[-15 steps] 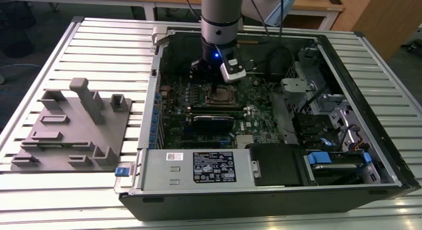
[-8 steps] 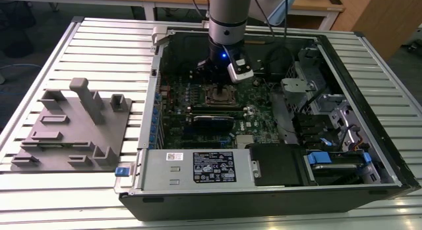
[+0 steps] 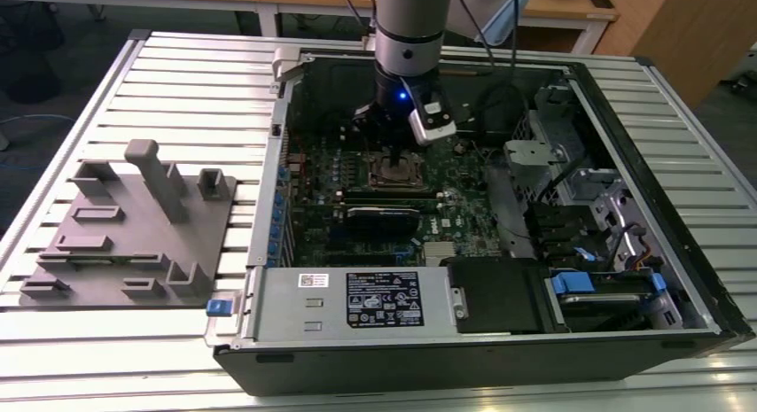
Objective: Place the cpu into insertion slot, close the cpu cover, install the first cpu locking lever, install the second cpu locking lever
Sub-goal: 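Close the cpu cover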
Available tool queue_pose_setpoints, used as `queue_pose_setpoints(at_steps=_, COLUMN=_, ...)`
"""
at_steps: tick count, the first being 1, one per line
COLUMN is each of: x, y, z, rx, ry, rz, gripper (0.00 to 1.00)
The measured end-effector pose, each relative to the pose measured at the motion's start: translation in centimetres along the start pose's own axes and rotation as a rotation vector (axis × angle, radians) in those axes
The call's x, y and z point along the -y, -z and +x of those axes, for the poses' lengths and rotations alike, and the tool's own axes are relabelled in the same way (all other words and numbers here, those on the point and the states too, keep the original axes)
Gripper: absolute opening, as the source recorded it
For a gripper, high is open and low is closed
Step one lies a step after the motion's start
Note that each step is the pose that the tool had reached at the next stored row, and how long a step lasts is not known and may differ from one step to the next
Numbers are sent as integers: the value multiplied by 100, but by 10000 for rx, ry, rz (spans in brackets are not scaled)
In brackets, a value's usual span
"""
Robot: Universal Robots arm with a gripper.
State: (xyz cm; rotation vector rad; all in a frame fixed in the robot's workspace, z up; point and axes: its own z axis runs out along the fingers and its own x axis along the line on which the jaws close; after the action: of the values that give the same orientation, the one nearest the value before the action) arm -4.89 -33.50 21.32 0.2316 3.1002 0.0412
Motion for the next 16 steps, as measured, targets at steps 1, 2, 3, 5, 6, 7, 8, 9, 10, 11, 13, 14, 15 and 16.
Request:
queue_pose_setpoints(at_steps=1, x=6, y=1, z=-3, rx=-1, ry=0, rz=1, gripper=10)
queue_pose_setpoints(at_steps=2, x=13, y=2, z=-6, rx=0, ry=-1, rz=1, gripper=10)
queue_pose_setpoints(at_steps=3, x=21, y=2, z=-9, rx=0, ry=-1, rz=0, gripper=10)
queue_pose_setpoints(at_steps=5, x=35, y=2, z=-13, rx=0, ry=-1, rz=2, gripper=10)
queue_pose_setpoints(at_steps=6, x=40, y=2, z=-15, rx=0, ry=-1, rz=1, gripper=10)
queue_pose_setpoints(at_steps=7, x=42, y=4, z=-15, rx=0, ry=-2, rz=1, gripper=10)
queue_pose_setpoints(at_steps=8, x=43, y=12, z=-15, rx=-1, ry=-3, rz=3, gripper=10)
queue_pose_setpoints(at_steps=9, x=42, y=26, z=-15, rx=-1, ry=-3, rz=-5, gripper=10)
queue_pose_setpoints(at_steps=10, x=42, y=43, z=-17, rx=-2, ry=-2, rz=-14, gripper=10)
queue_pose_setpoints(at_steps=11, x=42, y=56, z=-17, rx=-4, ry=-3, rz=-25, gripper=10)
queue_pose_setpoints(at_steps=13, x=41, y=61, z=-17, rx=-5, ry=-3, rz=-37, gripper=10)
queue_pose_setpoints(at_steps=14, x=41, y=61, z=-17, rx=-5, ry=-3, rz=-37, gripper=10)
queue_pose_setpoints(at_steps=15, x=41, y=61, z=-17, rx=-8, ry=-3, rz=-50, gripper=10)
queue_pose_setpoints(at_steps=16, x=41, y=61, z=-17, rx=-9, ry=-4, rz=-63, gripper=10)
